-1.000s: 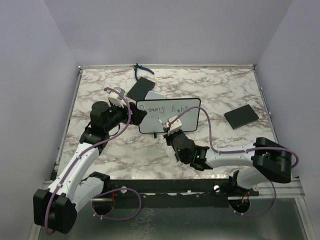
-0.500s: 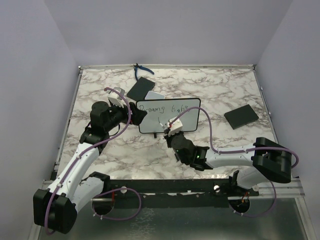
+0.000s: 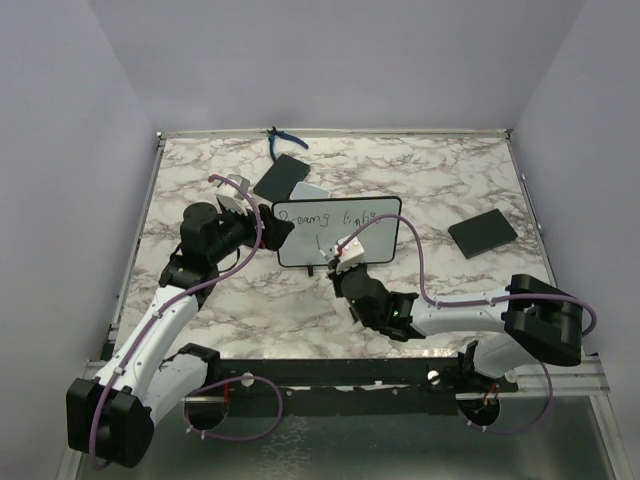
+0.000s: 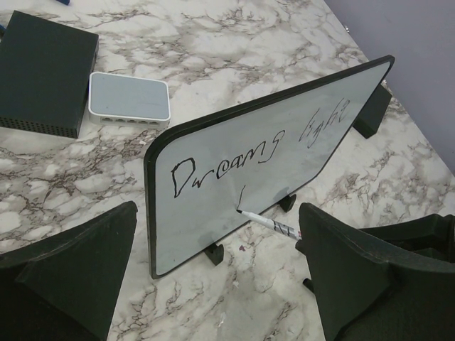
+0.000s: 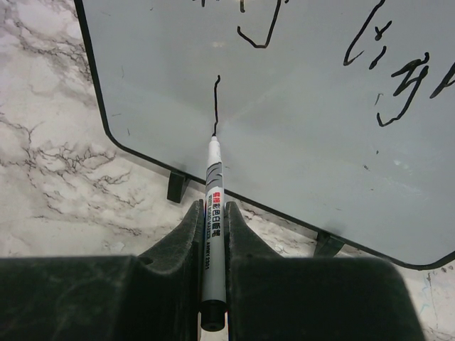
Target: Write a sentence on the whiteboard
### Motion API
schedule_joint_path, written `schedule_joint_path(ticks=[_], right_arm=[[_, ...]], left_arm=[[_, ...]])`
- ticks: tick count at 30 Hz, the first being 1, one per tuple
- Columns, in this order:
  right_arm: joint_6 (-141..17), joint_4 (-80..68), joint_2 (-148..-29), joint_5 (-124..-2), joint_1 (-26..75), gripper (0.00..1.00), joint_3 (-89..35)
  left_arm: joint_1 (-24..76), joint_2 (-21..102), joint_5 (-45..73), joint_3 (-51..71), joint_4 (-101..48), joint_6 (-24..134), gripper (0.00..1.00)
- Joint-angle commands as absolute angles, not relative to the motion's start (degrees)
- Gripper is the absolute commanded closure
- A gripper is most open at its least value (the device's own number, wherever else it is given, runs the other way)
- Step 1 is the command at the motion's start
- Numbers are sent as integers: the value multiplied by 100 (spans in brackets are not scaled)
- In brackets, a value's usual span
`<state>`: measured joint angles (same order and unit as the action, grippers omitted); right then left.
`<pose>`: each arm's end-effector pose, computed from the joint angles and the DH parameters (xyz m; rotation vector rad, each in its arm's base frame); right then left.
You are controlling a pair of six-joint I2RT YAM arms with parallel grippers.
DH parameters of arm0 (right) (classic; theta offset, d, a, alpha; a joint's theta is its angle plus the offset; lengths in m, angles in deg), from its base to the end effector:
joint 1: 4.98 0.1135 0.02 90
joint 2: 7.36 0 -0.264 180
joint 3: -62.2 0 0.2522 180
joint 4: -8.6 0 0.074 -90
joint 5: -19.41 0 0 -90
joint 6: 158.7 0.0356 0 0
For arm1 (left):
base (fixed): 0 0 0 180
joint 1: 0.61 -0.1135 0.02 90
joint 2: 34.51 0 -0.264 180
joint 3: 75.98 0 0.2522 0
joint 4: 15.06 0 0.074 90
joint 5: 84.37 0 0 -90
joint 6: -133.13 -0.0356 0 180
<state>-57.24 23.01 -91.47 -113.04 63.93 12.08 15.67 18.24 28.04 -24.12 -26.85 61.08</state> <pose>0.1291 0.2680 0.2015 -0.4240 1.7798 0.2799 0.2042 -0.0738 0.2963 0.2619 1.8241 -0.7731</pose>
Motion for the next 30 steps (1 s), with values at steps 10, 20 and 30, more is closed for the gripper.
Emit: schedule_joint_path(ticks=[10, 20, 30], right_arm=[[-6173, 2598, -8559, -11625, 6626, 99, 1355], [-6742, 3163, -8722, -11822, 6608, 100, 1204], [-6760, 3230, -8874, -11642, 6450, 99, 1119]], left_arm=[[1603, 1726, 2751, -2373, -2698, 6045, 4], [1601, 1726, 2751, -2376, -2698, 6051, 3], [1601, 1726, 2760, -2377, -2698, 6053, 4]])
